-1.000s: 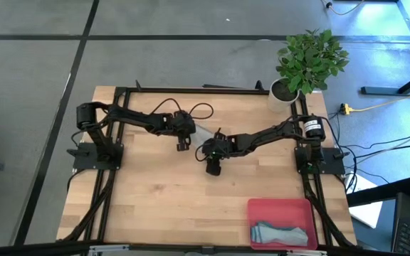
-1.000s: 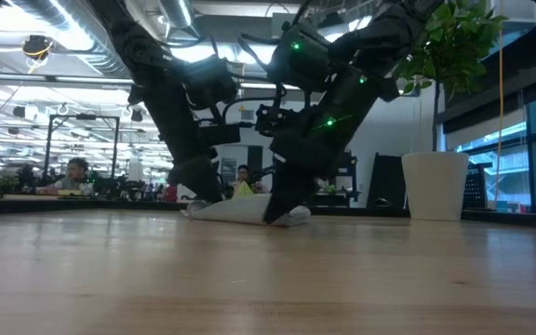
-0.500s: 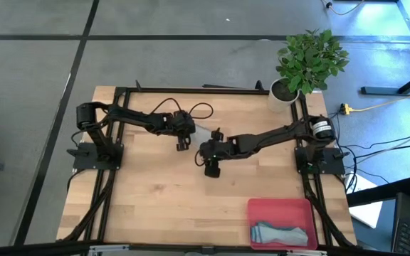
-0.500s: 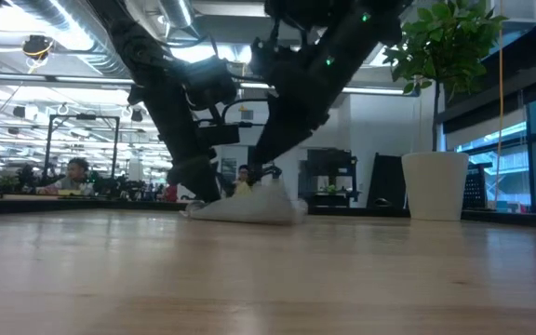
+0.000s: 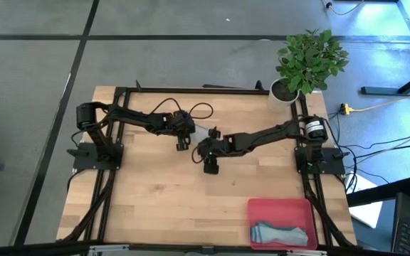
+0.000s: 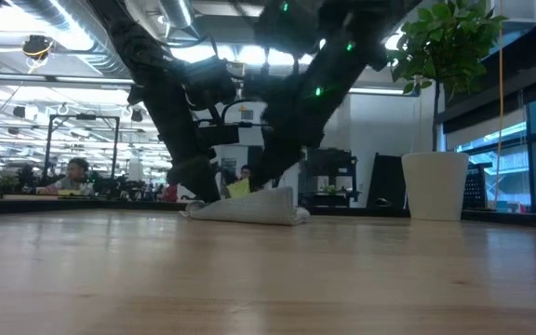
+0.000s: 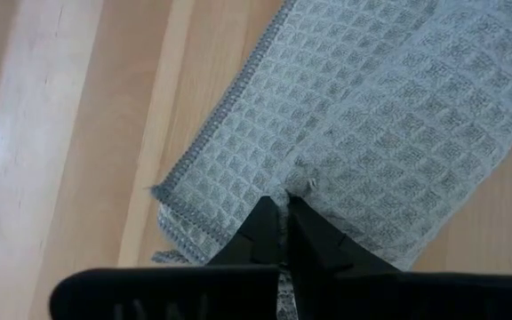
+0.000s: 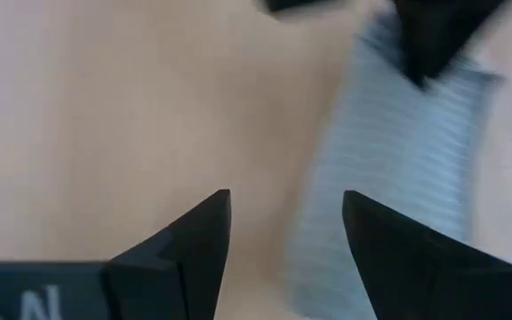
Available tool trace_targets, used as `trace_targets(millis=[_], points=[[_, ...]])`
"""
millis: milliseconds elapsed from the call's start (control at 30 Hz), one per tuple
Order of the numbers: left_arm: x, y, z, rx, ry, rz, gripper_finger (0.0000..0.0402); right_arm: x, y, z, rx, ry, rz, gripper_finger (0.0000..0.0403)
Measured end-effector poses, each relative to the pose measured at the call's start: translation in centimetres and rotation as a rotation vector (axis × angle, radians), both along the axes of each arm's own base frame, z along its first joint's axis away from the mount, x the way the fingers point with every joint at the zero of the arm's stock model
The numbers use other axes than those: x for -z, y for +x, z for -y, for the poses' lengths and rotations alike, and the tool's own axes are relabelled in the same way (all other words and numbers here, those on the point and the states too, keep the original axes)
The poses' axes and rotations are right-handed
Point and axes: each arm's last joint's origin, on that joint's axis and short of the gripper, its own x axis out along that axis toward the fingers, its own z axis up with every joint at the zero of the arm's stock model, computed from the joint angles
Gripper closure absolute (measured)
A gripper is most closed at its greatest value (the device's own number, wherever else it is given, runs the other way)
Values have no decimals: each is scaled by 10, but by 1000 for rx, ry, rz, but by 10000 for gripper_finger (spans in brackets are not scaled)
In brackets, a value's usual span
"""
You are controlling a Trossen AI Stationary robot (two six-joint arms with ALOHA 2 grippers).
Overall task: Roll microfiber towels into tight, uniform cylinder then place into a basket
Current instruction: Roll the gray towel
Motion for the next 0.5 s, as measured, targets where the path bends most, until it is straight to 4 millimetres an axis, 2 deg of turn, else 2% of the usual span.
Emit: trace_targets(millis=[167,367,500], points=[[0,0,0,0,-1,0,401,4,-2,20,50,-49,-40,185],[0,0,1,0,-1,1,401,18,0,30,75,-36,-77,185],[0,0,1,-1,-1,1,401,29,-1,36,162,-69,-106,185]])
